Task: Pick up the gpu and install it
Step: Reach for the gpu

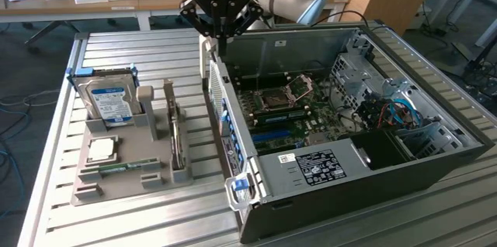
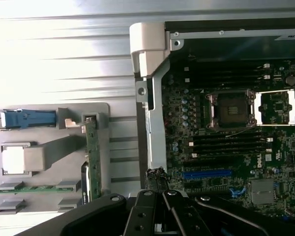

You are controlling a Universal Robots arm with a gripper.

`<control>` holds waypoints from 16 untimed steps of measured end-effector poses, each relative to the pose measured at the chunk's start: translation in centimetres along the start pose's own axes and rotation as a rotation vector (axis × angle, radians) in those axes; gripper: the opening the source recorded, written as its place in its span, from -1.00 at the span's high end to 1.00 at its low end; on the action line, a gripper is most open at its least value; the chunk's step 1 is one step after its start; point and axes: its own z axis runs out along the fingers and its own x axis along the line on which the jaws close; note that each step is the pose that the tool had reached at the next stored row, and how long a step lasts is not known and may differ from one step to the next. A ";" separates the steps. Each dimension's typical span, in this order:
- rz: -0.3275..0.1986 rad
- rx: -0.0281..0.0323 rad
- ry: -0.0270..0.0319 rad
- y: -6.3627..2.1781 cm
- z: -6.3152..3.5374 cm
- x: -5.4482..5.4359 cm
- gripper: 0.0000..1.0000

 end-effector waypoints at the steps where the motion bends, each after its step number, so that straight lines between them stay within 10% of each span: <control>1: 0.000 0.0000 0.0000 -0.01 0.00 0.2 0.79; 16: 0.000 0.0000 0.0001 -0.13 -0.04 2.4 0.79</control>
